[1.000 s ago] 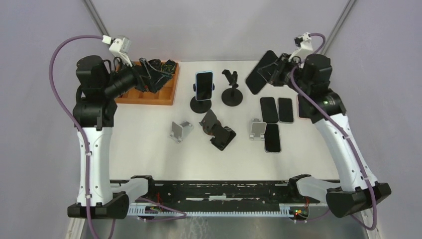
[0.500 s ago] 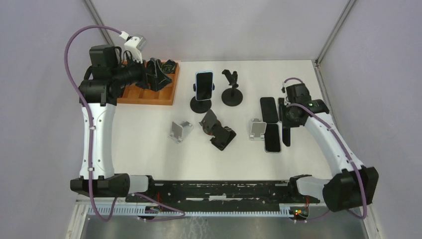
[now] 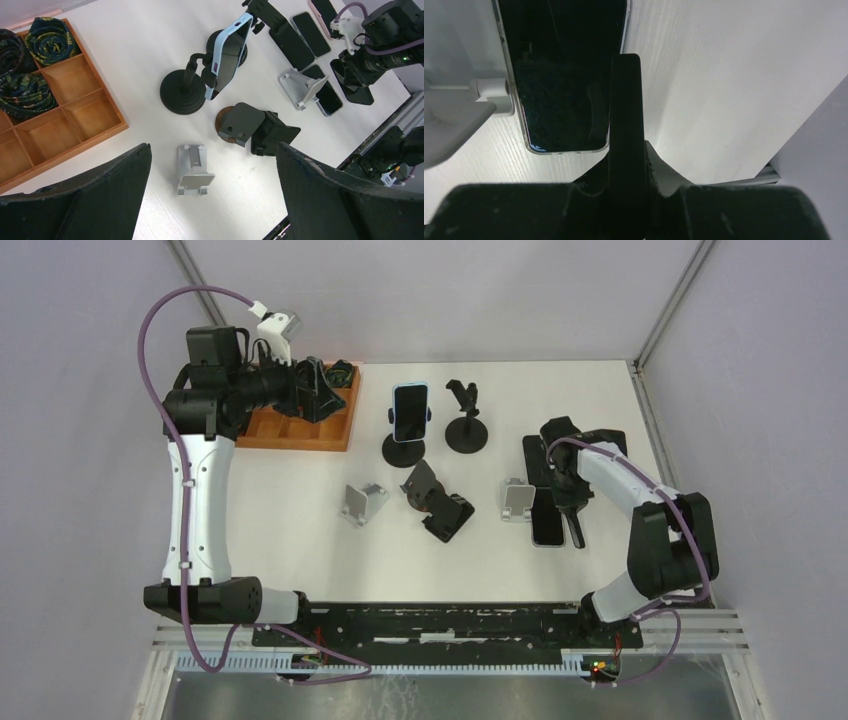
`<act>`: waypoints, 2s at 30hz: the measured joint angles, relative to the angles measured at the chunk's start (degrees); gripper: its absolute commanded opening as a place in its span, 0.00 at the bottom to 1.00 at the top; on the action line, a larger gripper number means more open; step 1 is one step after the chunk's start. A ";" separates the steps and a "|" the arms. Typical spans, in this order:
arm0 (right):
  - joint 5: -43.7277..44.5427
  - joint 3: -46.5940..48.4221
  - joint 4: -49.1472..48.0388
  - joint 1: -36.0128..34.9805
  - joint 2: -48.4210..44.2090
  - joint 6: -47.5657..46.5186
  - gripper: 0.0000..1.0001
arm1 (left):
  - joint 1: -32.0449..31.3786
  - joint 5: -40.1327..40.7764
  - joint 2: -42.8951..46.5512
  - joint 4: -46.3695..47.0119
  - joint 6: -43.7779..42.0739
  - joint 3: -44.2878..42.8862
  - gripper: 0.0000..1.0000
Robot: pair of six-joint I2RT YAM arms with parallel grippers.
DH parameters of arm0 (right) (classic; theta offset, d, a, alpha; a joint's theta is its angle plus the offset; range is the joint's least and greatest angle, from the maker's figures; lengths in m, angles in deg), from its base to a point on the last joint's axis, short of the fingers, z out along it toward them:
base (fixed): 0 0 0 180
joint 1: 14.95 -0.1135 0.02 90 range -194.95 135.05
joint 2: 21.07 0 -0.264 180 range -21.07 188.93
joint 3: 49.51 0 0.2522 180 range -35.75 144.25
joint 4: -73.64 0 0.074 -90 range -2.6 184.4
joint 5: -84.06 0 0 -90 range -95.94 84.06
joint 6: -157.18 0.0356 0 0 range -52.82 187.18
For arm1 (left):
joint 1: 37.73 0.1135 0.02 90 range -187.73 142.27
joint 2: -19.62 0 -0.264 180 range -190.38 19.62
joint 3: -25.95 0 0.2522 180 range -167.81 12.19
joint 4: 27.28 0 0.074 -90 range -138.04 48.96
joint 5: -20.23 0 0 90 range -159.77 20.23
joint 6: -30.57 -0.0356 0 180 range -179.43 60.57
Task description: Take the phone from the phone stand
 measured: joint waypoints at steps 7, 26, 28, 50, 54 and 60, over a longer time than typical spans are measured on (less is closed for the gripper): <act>-1.46 -2.91 -4.28 1.95 1.68 -1.18 0.00 | 0.42 -0.68 -0.07 0.46 0.00 0.20 1.00; -3.65 -6.64 -12.46 7.26 1.64 -0.87 0.20 | 0.70 -0.76 0.39 4.79 0.07 2.95 1.00; -4.11 -6.78 -12.72 7.87 1.55 -0.72 0.20 | 0.70 -0.76 0.52 5.29 0.07 3.10 1.00; -11.26 -5.33 -12.85 12.76 3.82 -2.29 0.63 | 0.70 -0.70 0.87 7.02 0.13 3.13 1.00; -8.70 -4.07 -12.61 12.90 3.26 -1.60 0.69 | 0.70 -0.61 1.03 7.15 0.13 3.28 1.00; -6.32 -2.32 -12.41 14.71 1.25 -1.16 0.69 | 0.70 -0.59 1.03 7.48 0.13 3.32 1.00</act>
